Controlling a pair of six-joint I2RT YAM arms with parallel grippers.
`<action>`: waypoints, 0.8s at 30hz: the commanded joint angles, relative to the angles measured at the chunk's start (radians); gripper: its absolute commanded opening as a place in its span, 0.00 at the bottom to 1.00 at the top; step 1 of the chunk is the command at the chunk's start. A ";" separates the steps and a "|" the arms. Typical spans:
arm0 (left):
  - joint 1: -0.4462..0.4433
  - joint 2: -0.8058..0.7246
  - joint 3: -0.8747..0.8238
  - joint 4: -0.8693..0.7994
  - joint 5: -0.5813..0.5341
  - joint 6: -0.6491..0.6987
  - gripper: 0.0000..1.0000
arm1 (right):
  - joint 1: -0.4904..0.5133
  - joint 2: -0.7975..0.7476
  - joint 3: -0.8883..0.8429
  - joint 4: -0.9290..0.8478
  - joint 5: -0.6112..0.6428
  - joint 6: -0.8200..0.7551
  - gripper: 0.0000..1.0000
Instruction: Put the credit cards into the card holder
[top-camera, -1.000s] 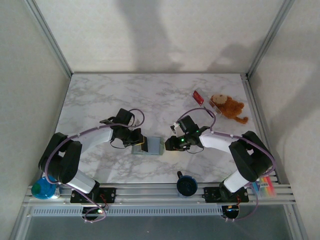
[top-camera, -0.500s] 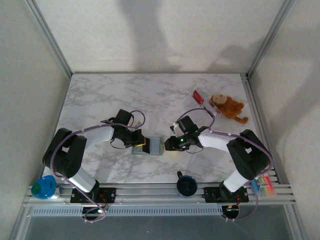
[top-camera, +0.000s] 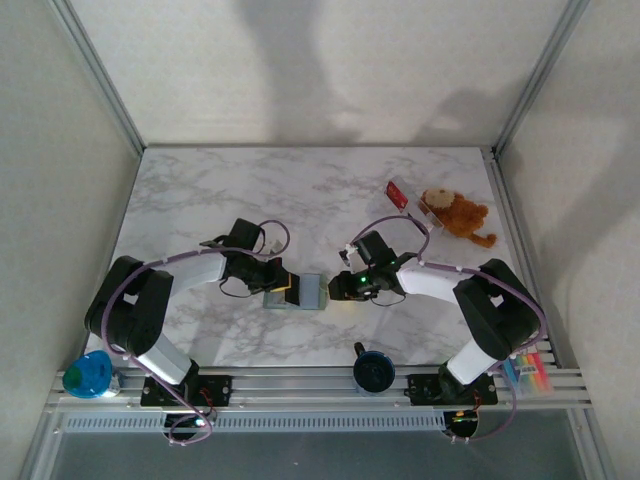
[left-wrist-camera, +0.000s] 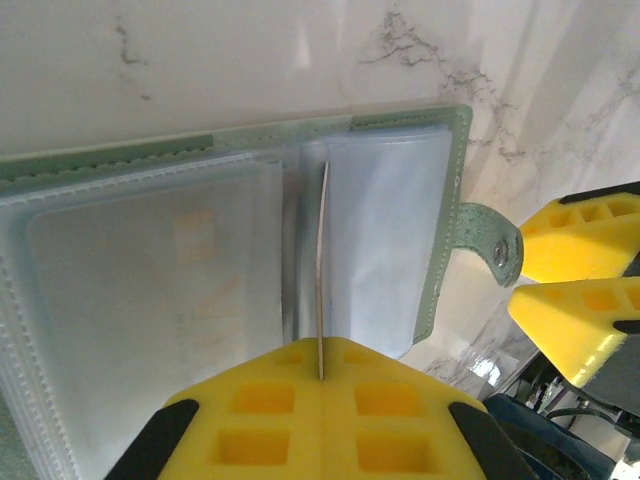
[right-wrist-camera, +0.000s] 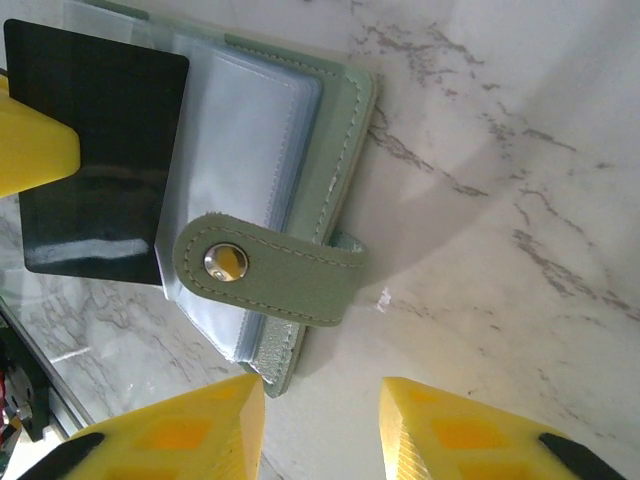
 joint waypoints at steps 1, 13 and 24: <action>0.010 0.005 -0.026 0.068 0.061 0.005 0.00 | 0.009 0.000 -0.019 0.044 -0.019 0.012 0.35; 0.010 0.049 -0.061 0.090 0.081 -0.024 0.00 | 0.011 0.027 -0.033 0.102 -0.041 0.043 0.47; 0.008 0.073 -0.106 0.170 0.090 -0.069 0.03 | 0.011 0.061 -0.033 0.134 -0.029 0.063 0.48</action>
